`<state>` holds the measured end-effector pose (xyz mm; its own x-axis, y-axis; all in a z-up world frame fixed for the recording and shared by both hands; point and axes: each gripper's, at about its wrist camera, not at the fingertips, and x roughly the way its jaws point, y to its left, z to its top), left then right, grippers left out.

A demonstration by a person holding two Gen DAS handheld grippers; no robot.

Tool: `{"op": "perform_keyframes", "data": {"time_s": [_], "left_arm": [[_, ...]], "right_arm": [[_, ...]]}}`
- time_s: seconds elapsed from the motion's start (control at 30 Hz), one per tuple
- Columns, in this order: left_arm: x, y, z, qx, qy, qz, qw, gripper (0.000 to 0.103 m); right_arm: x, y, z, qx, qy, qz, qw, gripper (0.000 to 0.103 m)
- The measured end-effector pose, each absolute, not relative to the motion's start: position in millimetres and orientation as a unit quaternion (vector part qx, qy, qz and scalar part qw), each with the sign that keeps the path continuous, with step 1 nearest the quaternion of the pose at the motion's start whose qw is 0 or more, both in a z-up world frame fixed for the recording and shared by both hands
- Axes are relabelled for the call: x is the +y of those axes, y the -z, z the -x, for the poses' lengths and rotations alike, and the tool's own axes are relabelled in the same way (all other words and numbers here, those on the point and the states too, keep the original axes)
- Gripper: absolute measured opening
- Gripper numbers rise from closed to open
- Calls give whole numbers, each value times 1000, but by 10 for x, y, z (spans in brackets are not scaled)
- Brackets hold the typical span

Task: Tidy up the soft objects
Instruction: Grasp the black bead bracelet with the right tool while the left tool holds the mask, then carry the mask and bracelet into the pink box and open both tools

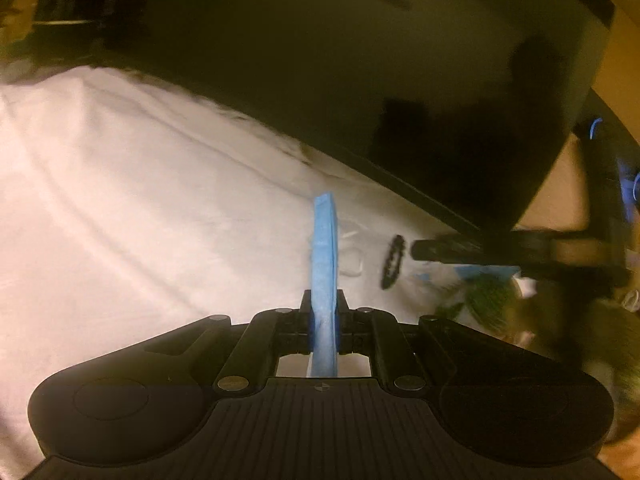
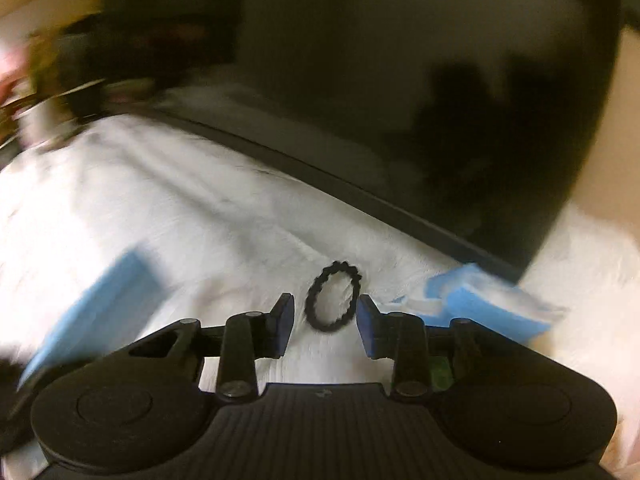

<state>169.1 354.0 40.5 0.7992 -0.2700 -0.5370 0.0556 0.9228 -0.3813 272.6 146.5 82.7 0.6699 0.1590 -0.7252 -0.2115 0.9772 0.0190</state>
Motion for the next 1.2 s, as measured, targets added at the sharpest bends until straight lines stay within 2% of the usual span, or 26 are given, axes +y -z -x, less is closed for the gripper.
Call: {"op": "perform_keyframes", "data": {"time_s": [0.2,0.33,0.37,0.4,0.5,0.77,0.97,1.2], "left_arm": [[3677,-454,-1605,312,69,168,933,10],[3759,-438,-1597,319,61,177,929,10],[3781,-424,-1596,319,61,180,929,10],[3782,-420,-1610,319,61,182,928,10],[3711,-420,-1680,320,62,178,928,10],[3496,-719,-1748,297,85,161,937,10],[3103,-1117,-1785,257,129,152,945,10],[2267,-1447,-1747,228,220,133,939,10]], "right_arm": [[1465,-461,-3236,440,-45,-23,896,35],[1420,-403,-3256,429,-50,-20,902,33],[1403,-392,-3234,430,-55,-22,901,23],[1380,-382,-3230,436,-59,-21,898,5],[1316,-436,-3102,441,-74,-13,894,6],[930,-1331,-2456,350,-144,-20,925,5],[73,-2191,-2004,271,-170,-44,946,5],[-1042,-2700,-1523,246,-150,-93,953,5]]}}
